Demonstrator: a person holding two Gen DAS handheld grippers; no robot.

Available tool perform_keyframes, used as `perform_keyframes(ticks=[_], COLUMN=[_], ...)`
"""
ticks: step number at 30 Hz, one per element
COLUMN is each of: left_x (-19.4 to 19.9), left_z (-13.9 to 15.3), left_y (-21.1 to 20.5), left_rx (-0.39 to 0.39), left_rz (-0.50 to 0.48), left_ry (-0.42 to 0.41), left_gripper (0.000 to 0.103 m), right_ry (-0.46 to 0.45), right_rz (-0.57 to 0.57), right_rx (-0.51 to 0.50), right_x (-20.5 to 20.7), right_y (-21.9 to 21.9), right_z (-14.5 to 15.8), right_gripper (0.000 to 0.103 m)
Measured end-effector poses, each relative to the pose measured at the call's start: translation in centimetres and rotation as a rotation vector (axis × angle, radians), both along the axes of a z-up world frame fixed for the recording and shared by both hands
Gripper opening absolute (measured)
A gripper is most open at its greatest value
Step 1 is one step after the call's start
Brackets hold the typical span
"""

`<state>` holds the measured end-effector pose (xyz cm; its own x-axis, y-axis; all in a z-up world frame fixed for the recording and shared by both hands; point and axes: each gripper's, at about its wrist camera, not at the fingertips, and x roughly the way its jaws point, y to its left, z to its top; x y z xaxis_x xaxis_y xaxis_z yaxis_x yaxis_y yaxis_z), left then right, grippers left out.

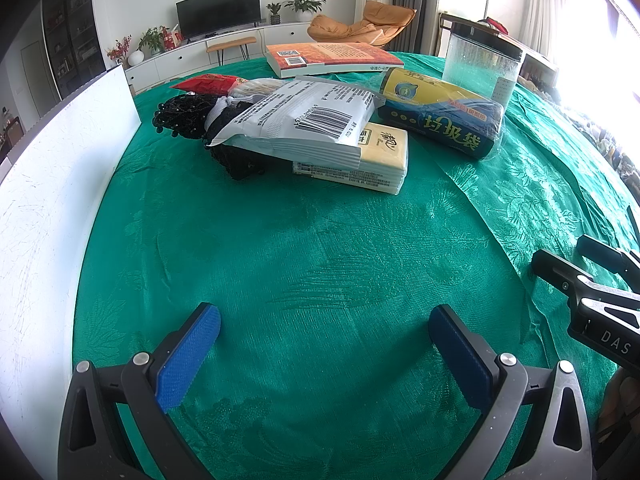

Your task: Organize soft objects

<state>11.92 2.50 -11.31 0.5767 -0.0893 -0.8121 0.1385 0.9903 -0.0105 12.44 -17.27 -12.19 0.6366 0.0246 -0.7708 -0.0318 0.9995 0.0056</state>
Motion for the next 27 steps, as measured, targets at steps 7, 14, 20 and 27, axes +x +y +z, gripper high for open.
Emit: perform_keyframes(ticks=[7,14,20,27], left_x=[0.0,0.0,0.0,1.7], left_z=[0.0,0.0,0.1,5.8], left_y=[0.0,0.0,0.1,4.3], left_rx=[0.0,0.0,0.001,-0.284], left_rz=[0.0,0.0,-0.003,0.147], left_ry=[0.0,0.0,0.006,-0.112], left_gripper=[0.103,0.103,0.103,0.103], right_ry=[0.0,0.0,0.0,0.0], right_rz=[0.0,0.0,0.001,0.001], right_rx=[0.0,0.0,0.0,0.0], right_x=[0.0,0.0,0.0,0.0], right_y=[0.0,0.0,0.0,0.0], right_z=[0.0,0.0,0.0,0.0], right_gripper=[0.083,0.083,0.083,0.083])
